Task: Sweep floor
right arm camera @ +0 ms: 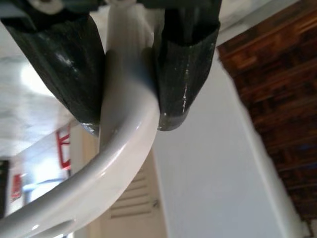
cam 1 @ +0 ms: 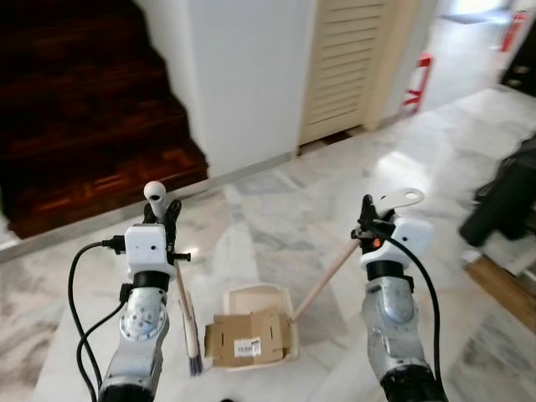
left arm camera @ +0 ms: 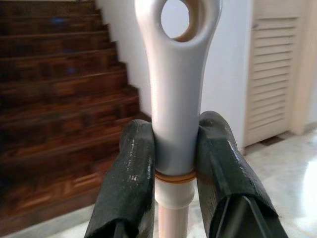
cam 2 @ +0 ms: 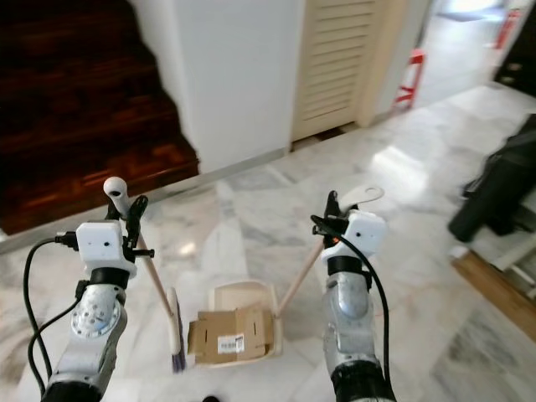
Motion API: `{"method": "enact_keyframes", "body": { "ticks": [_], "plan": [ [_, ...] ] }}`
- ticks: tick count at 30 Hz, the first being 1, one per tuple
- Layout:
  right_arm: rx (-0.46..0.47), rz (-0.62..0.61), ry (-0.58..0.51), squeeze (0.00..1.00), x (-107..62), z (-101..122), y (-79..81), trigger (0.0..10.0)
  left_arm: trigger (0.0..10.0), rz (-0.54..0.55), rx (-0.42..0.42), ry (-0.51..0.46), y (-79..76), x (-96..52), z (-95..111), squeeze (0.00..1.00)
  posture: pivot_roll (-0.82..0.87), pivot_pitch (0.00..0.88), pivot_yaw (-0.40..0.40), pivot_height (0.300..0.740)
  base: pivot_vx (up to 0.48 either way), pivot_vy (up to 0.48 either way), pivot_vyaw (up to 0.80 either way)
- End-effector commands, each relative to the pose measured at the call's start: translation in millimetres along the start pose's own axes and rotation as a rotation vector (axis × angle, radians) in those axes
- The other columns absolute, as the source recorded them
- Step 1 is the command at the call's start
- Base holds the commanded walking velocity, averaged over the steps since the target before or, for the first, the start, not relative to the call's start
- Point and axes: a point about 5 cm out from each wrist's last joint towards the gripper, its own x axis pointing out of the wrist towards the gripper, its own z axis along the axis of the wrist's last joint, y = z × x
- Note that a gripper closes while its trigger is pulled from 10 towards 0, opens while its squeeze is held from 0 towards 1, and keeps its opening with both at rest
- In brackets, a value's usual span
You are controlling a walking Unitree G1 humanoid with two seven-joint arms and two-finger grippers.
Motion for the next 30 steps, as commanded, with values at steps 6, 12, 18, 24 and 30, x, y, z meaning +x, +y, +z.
{"method": "enact_keyframes", "body": {
  "ticks": [6,12,18,24,30],
  "plan": [
    [0.018,-0.001,-0.055,0.00,5.8,11.5,2.9,10.0,10.0,0.004,0.015,-0.051,1.3,5.6,11.0,0.00,-0.02,0.027,-0.036,0.740,0.000,0.000,0.80],
    [0.020,-0.002,-0.049,0.00,4.9,10.4,3.1,10.0,10.0,0.005,0.015,-0.049,2.0,5.5,10.7,0.00,-0.02,0.028,-0.034,0.740,0.000,0.000,0.52],
    [0.020,-0.008,-0.047,0.00,5.2,10.3,2.8,10.0,10.0,0.006,0.016,-0.047,3.2,5.4,10.6,0.00,-0.02,0.031,-0.031,0.740,0.000,0.000,0.00],
    [0.021,-0.012,-0.044,0.00,4.6,9.5,3.3,10.0,10.0,0.006,0.015,-0.044,3.9,5.2,10.3,0.00,-0.02,0.027,-0.028,0.740,0.000,0.000,0.00],
    [0.022,-0.015,-0.044,0.00,5.9,9.9,2.1,10.0,10.0,0.005,0.011,-0.044,3.0,5.2,10.5,0.00,-0.02,0.026,-0.028,0.740,0.000,0.000,0.00]
  ]
}}
